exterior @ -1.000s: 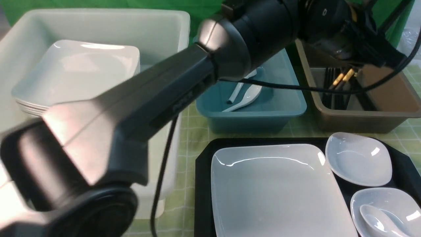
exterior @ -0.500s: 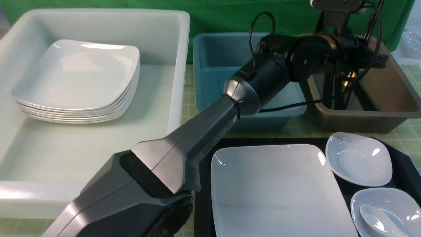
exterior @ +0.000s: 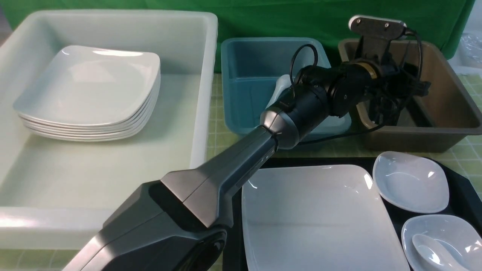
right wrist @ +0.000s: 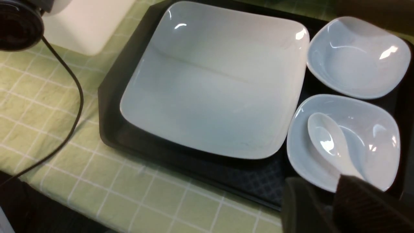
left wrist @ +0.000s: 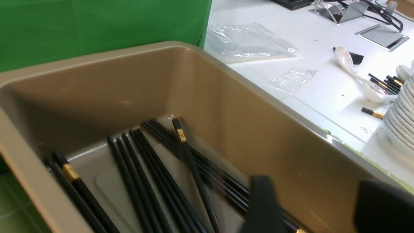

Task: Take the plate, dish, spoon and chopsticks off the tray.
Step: Use the left arm to put the chopsticks into the small storage box on the right, then use the right arm to grab a soup spoon from the plate

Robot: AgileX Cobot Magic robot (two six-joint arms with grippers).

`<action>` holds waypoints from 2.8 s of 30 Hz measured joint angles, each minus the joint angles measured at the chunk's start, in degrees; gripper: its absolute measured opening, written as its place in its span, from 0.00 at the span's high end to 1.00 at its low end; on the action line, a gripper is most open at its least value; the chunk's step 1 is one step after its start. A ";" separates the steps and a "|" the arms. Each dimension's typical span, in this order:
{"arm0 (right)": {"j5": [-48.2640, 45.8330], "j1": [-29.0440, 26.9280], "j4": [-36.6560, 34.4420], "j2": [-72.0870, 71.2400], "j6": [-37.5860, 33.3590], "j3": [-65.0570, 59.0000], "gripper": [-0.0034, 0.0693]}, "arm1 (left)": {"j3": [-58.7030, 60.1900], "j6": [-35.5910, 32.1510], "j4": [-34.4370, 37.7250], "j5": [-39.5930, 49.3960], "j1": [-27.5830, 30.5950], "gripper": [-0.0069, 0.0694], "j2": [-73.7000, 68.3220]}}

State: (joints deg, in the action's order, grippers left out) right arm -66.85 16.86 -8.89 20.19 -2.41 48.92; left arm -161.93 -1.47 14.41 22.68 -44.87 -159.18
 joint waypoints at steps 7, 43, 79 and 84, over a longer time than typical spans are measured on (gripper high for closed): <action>0.00 0.00 6.49 0.47 4.88 0.06 0.63 | 0.00 0.47 -3.79 20.61 0.00 0.24 6.18; 5.77 -4.19 11.95 54.75 -10.24 0.45 0.29 | 109.17 -4.78 -5.71 24.53 -0.19 0.91 114.53; 18.35 -7.59 17.27 75.97 -10.70 0.56 0.49 | 117.48 -11.02 -5.21 20.90 -0.19 0.90 125.15; 17.51 -7.59 17.21 76.44 -10.54 0.86 0.53 | 117.48 -11.02 -5.21 20.78 -0.19 0.90 125.15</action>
State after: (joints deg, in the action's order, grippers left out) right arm -49.34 9.27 8.32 96.63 -12.94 49.78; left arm -44.44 -12.49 9.19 43.46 -45.06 -34.03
